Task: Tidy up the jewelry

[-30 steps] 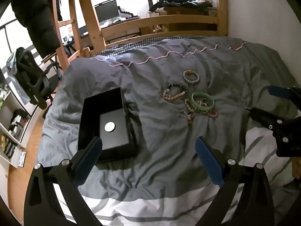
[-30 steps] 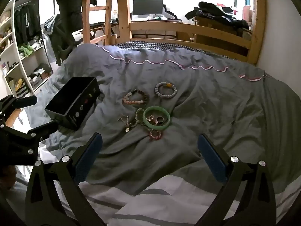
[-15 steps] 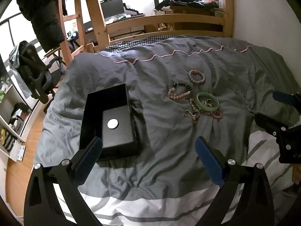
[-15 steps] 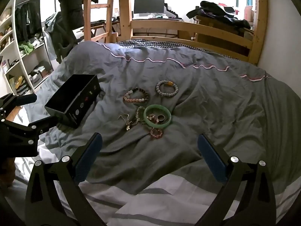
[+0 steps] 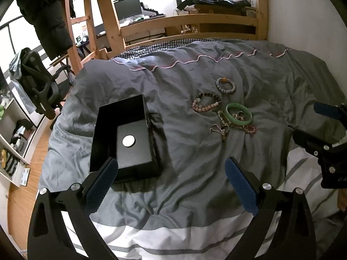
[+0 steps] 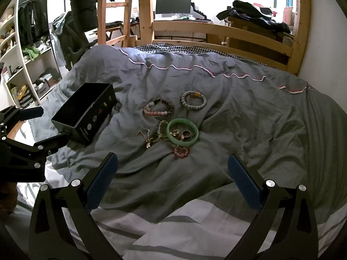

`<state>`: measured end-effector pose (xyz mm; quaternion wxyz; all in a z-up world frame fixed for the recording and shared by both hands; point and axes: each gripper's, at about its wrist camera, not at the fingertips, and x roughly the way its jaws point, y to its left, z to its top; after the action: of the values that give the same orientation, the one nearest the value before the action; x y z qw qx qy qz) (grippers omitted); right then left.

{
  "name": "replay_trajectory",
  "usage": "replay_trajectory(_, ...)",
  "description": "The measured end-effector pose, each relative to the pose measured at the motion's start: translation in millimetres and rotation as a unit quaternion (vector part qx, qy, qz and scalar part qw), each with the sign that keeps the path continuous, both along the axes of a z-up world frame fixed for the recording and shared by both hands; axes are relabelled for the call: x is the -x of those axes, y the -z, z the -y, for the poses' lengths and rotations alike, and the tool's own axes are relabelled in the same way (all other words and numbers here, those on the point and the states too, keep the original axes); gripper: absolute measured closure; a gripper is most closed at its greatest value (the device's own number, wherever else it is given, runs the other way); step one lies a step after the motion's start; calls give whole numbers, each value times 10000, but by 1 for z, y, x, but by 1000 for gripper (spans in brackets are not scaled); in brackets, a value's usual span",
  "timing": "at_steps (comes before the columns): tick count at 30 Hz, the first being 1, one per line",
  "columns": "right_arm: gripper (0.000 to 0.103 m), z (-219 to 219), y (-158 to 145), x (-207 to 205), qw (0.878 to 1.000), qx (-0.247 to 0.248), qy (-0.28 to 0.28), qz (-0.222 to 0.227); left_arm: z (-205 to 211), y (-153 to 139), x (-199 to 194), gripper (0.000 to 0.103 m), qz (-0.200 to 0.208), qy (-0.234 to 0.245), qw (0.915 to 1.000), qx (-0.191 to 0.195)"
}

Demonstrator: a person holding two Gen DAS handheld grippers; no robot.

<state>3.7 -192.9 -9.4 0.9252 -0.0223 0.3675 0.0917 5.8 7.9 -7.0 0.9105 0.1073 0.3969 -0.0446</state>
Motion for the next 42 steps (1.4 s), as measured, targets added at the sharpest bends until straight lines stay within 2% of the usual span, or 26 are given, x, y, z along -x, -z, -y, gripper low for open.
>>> replay_trajectory(42, 3, -2, 2, 0, 10000, 17, -11, -16, -1, 3, -1, 6, -26, 1, 10000, 4)
